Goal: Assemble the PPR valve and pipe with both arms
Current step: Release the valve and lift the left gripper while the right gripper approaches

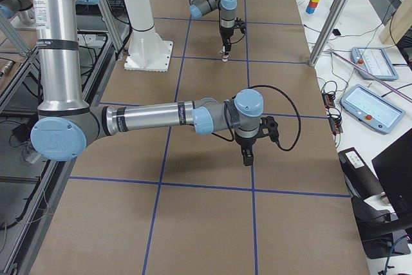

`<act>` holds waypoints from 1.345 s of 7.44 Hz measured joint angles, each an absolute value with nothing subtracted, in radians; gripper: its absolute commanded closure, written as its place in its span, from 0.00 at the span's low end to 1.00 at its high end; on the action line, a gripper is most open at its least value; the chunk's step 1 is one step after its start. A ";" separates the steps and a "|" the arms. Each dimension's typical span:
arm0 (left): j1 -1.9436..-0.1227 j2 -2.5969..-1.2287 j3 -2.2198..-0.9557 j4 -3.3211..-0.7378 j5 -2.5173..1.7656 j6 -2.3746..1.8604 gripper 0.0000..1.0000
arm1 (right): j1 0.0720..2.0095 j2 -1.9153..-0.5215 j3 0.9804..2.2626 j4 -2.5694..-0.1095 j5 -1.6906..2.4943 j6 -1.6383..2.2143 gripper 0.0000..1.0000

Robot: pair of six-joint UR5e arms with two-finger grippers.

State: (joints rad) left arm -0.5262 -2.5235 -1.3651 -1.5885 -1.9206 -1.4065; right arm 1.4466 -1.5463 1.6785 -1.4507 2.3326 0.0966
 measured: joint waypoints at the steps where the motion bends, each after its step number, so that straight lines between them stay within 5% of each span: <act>1: -0.530 -2.523 -1.378 -1.585 -1.922 -1.404 0.01 | 1.447 -1.546 1.680 -1.450 2.333 0.097 0.00; 4: -0.634 -2.432 -1.613 -1.511 -2.002 -1.333 0.01 | 1.410 -1.544 1.708 -1.447 2.347 0.159 0.00; 7: -0.744 -2.080 -1.994 -1.471 -2.039 -1.057 0.01 | 1.299 -1.563 1.818 -1.447 2.341 0.299 0.01; 10: -0.861 -1.905 -2.050 -1.473 -2.077 -0.755 0.01 | 1.180 -1.675 1.946 -1.356 2.295 0.505 0.00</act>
State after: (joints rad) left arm -0.8613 -1.9054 -2.0501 -1.4727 -2.0765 -0.7545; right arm 1.1801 -1.6746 1.9464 -1.3562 2.2951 0.5046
